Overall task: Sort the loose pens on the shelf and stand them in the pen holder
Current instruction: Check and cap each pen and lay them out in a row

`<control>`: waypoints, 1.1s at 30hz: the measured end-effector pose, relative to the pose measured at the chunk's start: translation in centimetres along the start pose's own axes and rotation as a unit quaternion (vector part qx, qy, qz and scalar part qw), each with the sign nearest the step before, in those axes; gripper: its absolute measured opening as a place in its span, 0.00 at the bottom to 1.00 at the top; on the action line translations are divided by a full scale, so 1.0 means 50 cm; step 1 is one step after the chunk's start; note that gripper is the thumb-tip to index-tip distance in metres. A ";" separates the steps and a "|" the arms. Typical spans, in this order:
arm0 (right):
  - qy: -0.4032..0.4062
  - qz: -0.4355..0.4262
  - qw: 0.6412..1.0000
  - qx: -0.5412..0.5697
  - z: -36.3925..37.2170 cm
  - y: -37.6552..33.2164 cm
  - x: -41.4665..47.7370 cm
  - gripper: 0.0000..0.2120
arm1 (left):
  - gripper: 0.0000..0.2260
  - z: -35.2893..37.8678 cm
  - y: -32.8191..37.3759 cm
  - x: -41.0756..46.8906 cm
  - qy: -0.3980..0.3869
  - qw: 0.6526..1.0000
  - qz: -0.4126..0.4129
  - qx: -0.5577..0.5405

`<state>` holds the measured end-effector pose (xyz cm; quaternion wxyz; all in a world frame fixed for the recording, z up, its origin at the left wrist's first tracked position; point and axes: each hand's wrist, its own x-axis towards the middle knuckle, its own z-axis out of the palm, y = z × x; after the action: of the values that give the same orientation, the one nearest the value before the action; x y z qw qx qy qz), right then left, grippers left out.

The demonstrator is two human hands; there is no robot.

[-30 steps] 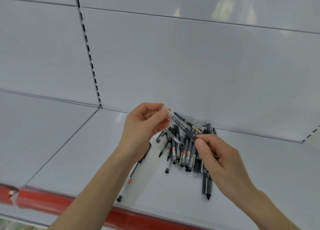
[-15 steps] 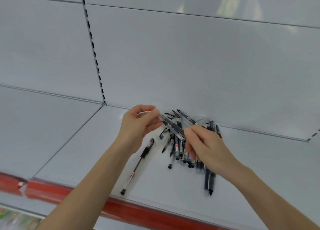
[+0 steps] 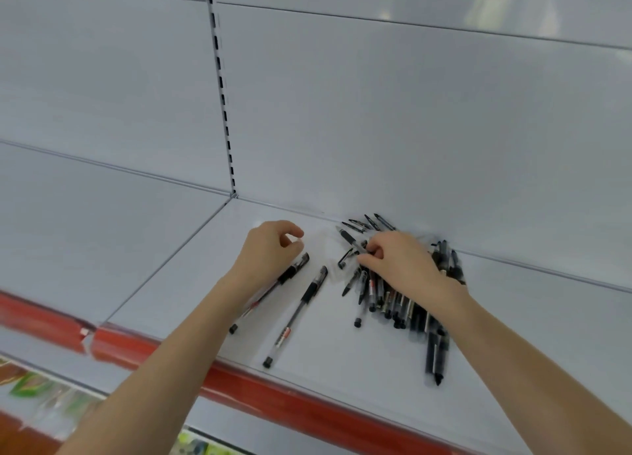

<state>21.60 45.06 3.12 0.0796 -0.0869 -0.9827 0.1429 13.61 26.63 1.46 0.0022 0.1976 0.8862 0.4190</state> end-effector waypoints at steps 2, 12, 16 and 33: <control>-0.004 0.002 1.000 0.014 -0.002 0.001 -0.001 0.11 | 0.10 0.004 -0.001 -0.002 -0.017 0.999 0.005 0.030; 0.045 0.091 0.958 0.267 -0.071 0.051 -0.087 0.06 | 0.06 0.048 0.079 -0.012 -0.076 0.989 0.113 0.064; 0.056 0.112 0.963 0.240 -0.072 0.067 -0.126 0.02 | 0.10 0.075 0.106 -0.014 -0.129 0.980 0.120 0.088; 0.116 0.054 0.937 0.324 -0.076 0.038 -0.186 0.07 | 0.04 0.048 0.118 -0.017 -0.091 0.947 -0.014 -0.306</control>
<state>31.61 46.08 4.91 0.2092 -0.1251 -0.8607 0.4469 16.84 31.50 4.15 0.1489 0.2124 0.7137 0.6506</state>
